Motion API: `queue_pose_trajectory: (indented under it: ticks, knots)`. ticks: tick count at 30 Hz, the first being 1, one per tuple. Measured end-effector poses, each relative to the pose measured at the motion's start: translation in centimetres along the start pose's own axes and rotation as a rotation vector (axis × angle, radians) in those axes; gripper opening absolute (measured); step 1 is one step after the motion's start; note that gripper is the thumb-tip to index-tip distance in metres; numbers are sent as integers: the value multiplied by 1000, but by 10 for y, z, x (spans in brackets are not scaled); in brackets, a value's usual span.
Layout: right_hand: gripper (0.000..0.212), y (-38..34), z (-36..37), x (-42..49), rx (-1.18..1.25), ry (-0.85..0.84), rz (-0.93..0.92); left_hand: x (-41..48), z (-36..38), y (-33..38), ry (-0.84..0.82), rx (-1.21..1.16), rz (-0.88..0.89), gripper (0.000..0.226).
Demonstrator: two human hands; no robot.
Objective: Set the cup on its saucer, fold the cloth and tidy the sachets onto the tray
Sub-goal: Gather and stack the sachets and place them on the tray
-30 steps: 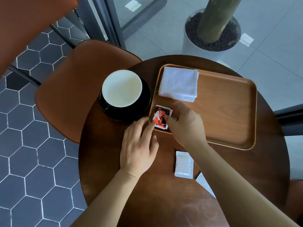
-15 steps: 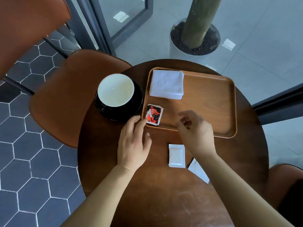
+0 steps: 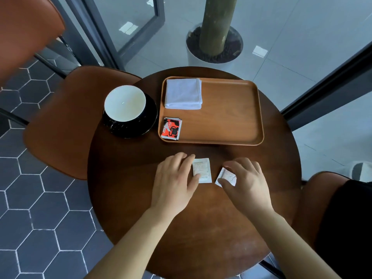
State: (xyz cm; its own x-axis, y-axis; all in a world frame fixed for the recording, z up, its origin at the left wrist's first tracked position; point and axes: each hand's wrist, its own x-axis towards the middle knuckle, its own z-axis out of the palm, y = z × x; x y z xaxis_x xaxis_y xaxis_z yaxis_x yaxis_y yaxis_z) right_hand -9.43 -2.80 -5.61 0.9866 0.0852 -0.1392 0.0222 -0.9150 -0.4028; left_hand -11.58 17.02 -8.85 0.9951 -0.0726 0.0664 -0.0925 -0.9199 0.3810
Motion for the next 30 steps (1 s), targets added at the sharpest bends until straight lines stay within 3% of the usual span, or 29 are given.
queue_pose_trajectory:
  ticks: [6, 13, 16, 19, 21, 25, 28, 30]
  knots:
    - [44, 13, 2, -5, -153, -72, -114, 14, 0, 17, -124, 209, 0, 76]
    - [15, 22, 5, -10, -45, 54, -141, 18, 1, 30, -168, 187, -114, 62]
    - [28, 27, 4, -15, -10, 40, -161, 15, 2, 36, -138, 141, -173, 54]
    - [47, 32, 6, -23, -23, -12, -195, 13, 1, 46, -110, 168, -215, 66]
    - [44, 33, 9, -27, -23, -6, -191, 12, 3, 51, -122, 217, -213, 70]
    - [15, 33, 11, -28, -29, 90, -206, 14, 1, 55, -136, 215, -163, 53]
    - [9, 33, 5, -28, -10, 106, -223, 10, -3, 54, -104, 167, -74, 33]
    - [10, 35, 0, -27, 90, 116, -159, 8, -6, 49, -49, 34, -125, 21]
